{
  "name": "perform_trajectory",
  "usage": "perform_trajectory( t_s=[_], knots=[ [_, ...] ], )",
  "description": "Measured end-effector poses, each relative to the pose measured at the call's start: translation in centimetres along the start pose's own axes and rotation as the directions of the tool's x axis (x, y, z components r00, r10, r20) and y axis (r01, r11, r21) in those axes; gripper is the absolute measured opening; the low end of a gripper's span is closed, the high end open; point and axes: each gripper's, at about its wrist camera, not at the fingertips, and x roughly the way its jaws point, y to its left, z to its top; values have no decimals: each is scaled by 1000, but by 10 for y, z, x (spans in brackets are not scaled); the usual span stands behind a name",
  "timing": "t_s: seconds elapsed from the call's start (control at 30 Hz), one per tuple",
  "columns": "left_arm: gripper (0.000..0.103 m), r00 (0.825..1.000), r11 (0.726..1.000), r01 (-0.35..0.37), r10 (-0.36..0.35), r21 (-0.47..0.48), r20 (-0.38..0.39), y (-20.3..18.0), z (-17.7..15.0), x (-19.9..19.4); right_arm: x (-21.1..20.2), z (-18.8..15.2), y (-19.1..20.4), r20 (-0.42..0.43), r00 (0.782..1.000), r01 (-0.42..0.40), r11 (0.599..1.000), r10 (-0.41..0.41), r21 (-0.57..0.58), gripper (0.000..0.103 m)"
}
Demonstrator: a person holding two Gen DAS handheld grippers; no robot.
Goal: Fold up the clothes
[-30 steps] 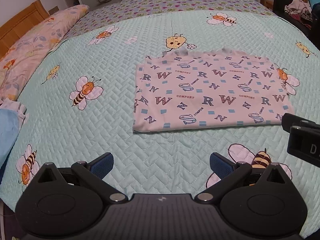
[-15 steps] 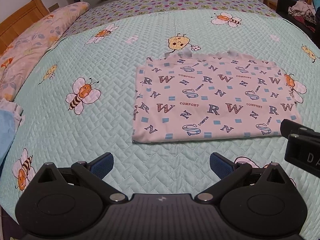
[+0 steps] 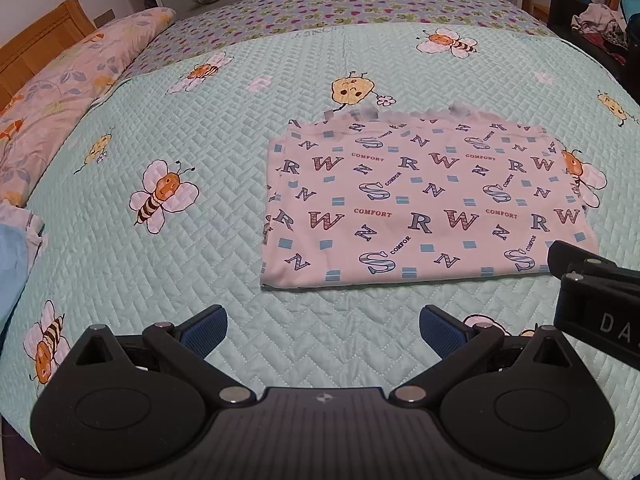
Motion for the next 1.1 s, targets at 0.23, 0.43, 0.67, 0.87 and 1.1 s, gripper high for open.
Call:
perform_trajectory(
  t_s=[0.23, 0.43, 0.67, 0.87, 1.1],
  knots=[
    [102, 1000, 1000, 0, 0, 2, 3, -1, -1, -2, -1, 1, -1, 2, 1000, -3, 1000, 3, 2, 91],
    [102, 1000, 1000, 1, -1, 3, 0, -1, 0, -2, 0, 0, -2, -1, 1000, -3, 1000, 3, 2, 91],
    [102, 1000, 1000, 4, -4, 4, -2, -2, -1, -2, 0, 0, -1, -2, 1000, -4, 1000, 4, 1, 91],
    [102, 1000, 1000, 7, -7, 4, -3, -1, -1, -1, 1, 0, 0, -3, 1000, -5, 1000, 5, -3, 91],
    [102, 1000, 1000, 9, -9, 7, -3, -2, -1, -2, 1, -1, 1, -2, 1000, -5, 1000, 5, -2, 91]
  ],
)
